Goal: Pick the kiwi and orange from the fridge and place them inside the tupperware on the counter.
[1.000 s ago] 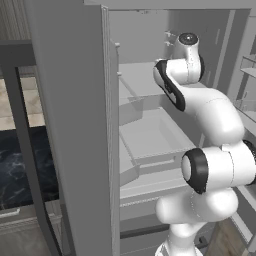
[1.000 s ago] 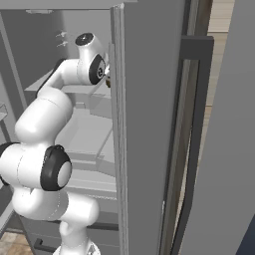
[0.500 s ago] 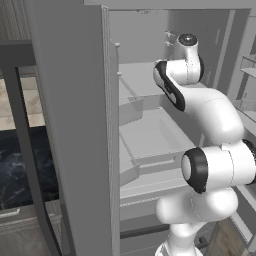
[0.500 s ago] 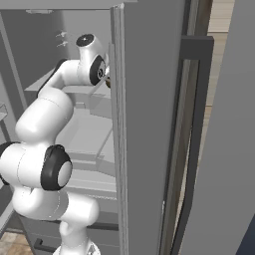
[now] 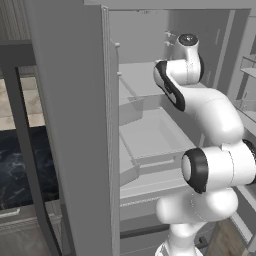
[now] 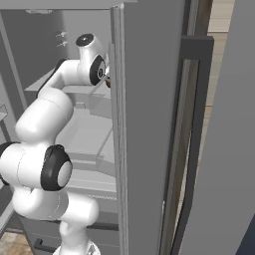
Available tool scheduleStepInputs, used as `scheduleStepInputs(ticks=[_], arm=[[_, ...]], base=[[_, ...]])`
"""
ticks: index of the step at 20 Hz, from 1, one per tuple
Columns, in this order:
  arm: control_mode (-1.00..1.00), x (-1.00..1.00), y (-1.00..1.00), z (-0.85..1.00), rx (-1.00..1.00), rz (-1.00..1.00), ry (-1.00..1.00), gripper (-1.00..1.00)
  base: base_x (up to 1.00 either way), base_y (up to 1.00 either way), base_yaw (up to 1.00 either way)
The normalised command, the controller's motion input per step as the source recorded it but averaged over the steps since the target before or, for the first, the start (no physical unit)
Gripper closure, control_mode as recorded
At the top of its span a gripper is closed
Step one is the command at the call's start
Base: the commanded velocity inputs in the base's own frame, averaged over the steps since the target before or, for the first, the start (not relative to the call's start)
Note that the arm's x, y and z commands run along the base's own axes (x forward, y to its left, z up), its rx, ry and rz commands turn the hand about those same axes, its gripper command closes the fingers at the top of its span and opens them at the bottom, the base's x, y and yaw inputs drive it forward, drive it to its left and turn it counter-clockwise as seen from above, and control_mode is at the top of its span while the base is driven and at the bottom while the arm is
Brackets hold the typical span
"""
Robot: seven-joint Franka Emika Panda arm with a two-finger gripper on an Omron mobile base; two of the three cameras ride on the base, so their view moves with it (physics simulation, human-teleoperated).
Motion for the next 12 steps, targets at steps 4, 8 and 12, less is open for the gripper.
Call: scheduleStepInputs(ticks=[4, 8, 12], arm=[[-1.00, -0.51, 0.00, 0.00, 0.00, 0.00, -0.35, 1.00], [-1.00, -0.85, 0.00, 0.18, 0.00, 0.00, -0.39, 1.00], [-1.00, -0.80, 0.00, 0.31, 0.00, 0.01, -0.23, 1.00]], base=[[0.00, 0.00, 0.00], [0.00, 0.00, 0.00], [0.00, 0.00, 0.00]])
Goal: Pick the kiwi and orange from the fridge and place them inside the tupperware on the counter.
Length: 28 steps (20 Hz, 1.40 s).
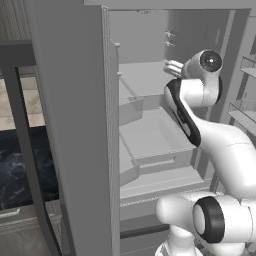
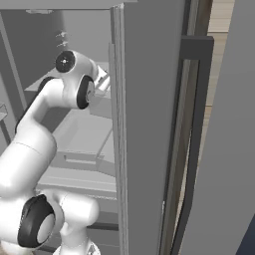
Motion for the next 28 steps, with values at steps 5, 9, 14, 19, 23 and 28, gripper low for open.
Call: scheduleStepInputs(ticks=[5, 9, 14, 19, 23, 28], arm=[[-1.00, -0.69, 0.05, 0.39, 0.00, 0.11, 0.01, 1.00], [-1.00, -0.51, 0.07, 0.53, 0.00, 0.22, 0.31, 1.00], [-1.00, -0.49, 0.14, 0.34, -0.02, 0.20, 0.31, 1.00], [-1.00, -0.51, 0.24, 0.05, 0.00, 0.05, 0.05, 1.00], [-1.00, -0.54, 0.29, 0.00, -0.02, 0.01, 0.02, 1.00], [-1.00, -0.53, 0.27, 0.00, -0.01, 0.00, 0.03, 1.00]], base=[[0.00, 0.00, 0.00], [0.00, 0.00, 0.00], [0.00, 0.00, 0.00], [0.00, 0.00, 0.00], [0.00, 0.00, 0.00], [0.00, 0.00, 0.00]])
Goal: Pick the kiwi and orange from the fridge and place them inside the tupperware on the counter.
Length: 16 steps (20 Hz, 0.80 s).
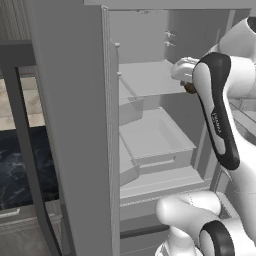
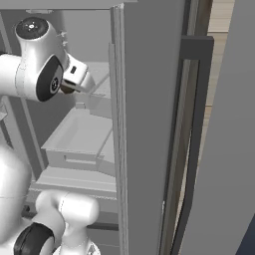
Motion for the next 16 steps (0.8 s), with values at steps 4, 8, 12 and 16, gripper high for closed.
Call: scheduleStepInputs(ticks=[4, 8, 12, 16], arm=[[-1.00, -0.63, 0.19, -0.06, 0.00, 0.00, 0.00, 1.00], [1.00, -0.63, 0.15, -0.10, 0.00, 0.00, -0.04, 1.00], [1.00, 0.00, 0.00, 0.00, 0.00, 0.00, 0.00, 1.00], [1.00, 0.00, 0.00, 0.00, 0.00, 0.00, 0.00, 1.00]], base=[[0.00, 0.00, 0.00], [-0.24, 0.05, 0.00], [-0.98, 0.13, 0.00], [-1.00, 0.12, 0.00]])
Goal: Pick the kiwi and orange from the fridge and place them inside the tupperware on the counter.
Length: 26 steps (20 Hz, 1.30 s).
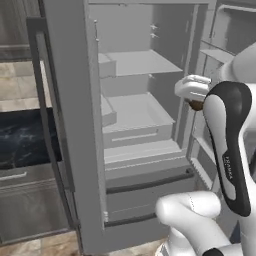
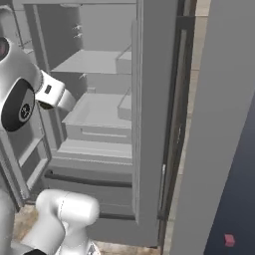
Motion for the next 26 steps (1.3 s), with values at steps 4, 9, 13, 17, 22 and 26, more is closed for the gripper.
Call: scheduleStepInputs(ticks=[4, 9, 13, 17, 22, 26], arm=[[1.00, 0.00, 0.00, 0.00, 0.00, 0.00, 0.00, 1.00], [1.00, 0.00, 0.00, 0.00, 0.00, 0.00, 0.00, 1.00], [1.00, 0.00, 0.00, 0.00, 0.00, 0.00, 0.00, 1.00], [1.00, 0.00, 0.00, 0.00, 0.00, 0.00, 0.00, 1.00], [1.00, 0.00, 0.00, 0.00, 0.00, 0.00, 0.00, 1.00], [1.00, 0.00, 0.00, 0.00, 0.00, 0.00, 0.00, 1.00]], base=[[-1.00, 0.23, 0.00], [-1.00, 0.44, 0.03], [-0.97, 0.67, 0.22], [-0.78, 0.83, 0.42], [-0.35, 0.93, 0.53], [0.31, 0.84, 0.38]])
